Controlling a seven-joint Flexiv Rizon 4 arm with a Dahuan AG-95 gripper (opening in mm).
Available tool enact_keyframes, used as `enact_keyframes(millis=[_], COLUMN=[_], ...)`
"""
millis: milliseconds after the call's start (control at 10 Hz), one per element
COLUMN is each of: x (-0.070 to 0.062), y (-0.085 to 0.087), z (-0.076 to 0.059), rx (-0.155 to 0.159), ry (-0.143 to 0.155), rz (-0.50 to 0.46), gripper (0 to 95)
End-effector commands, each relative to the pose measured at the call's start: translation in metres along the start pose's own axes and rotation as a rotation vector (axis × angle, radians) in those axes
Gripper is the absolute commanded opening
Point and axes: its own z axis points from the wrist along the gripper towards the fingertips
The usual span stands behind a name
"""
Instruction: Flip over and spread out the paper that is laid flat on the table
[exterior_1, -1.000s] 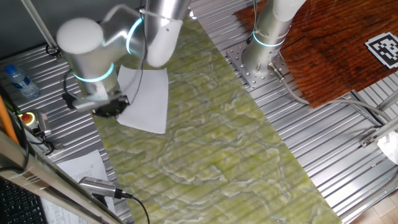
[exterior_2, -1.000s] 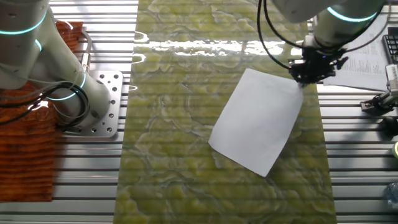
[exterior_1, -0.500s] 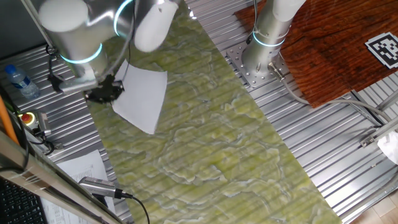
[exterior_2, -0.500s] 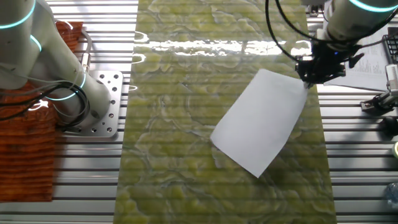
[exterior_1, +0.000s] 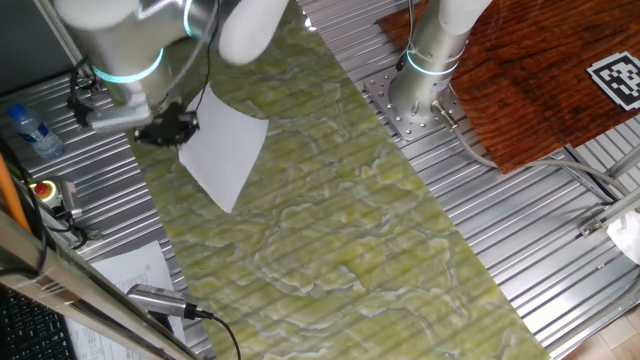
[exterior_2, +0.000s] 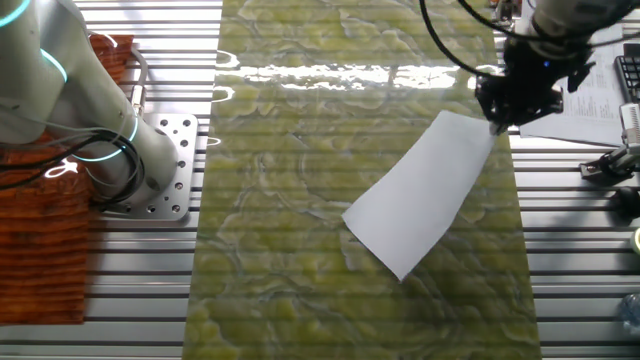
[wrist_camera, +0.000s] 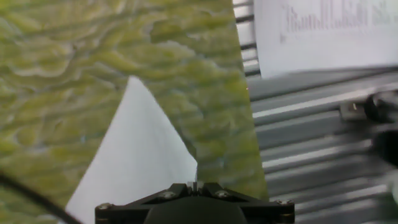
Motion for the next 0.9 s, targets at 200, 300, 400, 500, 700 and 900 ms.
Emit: enact_keyframes(millis=[200,300,400,500,700,900], x=[0.005,0.005,0.004,0.004,0.003,0.003], y=[0.010,0.013,0.017,0.018,0.021,0.026], z=[-0.020,-0.024,-0.029,-0.031,-0.034,-0.040], rx=[-0.009,-0.012,-0.012,-0.012,-0.013,-0.012], ry=[0.007,0.011,0.014,0.015,0.014,0.016], rz=[0.052,0.060,0.071,0.075,0.081,0.092], gripper=[0.0,0.0,0.0,0.0,0.0,0.0])
